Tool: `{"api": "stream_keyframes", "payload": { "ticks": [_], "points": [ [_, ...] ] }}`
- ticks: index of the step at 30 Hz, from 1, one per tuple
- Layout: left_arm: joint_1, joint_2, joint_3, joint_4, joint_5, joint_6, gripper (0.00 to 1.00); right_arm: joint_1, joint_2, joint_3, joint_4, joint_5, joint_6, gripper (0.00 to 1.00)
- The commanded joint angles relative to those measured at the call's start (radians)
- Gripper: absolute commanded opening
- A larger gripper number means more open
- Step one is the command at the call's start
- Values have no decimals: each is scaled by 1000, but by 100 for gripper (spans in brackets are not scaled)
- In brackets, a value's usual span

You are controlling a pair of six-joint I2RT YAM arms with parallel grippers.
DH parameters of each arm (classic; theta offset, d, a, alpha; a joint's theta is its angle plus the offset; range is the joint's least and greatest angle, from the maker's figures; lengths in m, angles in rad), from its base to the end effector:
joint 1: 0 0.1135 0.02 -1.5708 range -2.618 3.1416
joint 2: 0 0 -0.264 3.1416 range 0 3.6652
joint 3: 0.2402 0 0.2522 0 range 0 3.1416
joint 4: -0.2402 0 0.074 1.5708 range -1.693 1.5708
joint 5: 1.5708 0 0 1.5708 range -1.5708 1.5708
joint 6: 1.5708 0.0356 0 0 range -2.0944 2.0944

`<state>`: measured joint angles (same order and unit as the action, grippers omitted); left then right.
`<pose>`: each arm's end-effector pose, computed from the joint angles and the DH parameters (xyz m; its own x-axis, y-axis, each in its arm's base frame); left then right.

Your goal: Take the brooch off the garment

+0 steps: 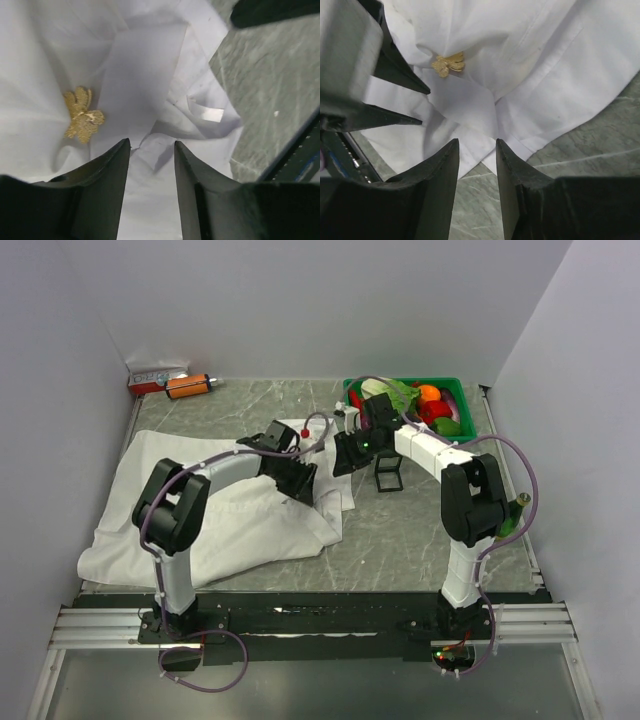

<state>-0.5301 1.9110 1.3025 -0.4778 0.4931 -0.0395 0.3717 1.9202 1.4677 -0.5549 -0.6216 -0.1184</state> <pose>0.3301 -0.2130 0.1783 -0.7880 0.4215 -0.4489 0.6050 0.6657 -0.4370 0.3762 0.1689 0.2214 -0.7131 -0.3810 -0.5885 -0.6740 0.6037 0.4258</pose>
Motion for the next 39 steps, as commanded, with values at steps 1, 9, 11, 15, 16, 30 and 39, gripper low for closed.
{"api": "stream_keyframes", "payload": {
  "ticks": [1,9,11,15,16,30,39],
  "points": [
    [83,-121,76,77,156,-48,47,3,-44,28,42,-84,54,43],
    [278,-171,55,73,205,-108,49,78,78,98,111,-259,200,42],
    [301,-171,0,106,217,-147,48,88,121,100,127,-266,282,44],
    [311,-171,-69,174,251,-203,47,102,177,101,142,-271,350,42],
    [311,-170,-78,186,266,-212,46,101,186,103,144,-271,362,41],
    [321,-109,-98,246,314,-267,43,99,324,134,176,-237,531,43],
    [328,-72,-78,222,315,-254,42,75,407,164,260,-277,648,35]
  ]
}}
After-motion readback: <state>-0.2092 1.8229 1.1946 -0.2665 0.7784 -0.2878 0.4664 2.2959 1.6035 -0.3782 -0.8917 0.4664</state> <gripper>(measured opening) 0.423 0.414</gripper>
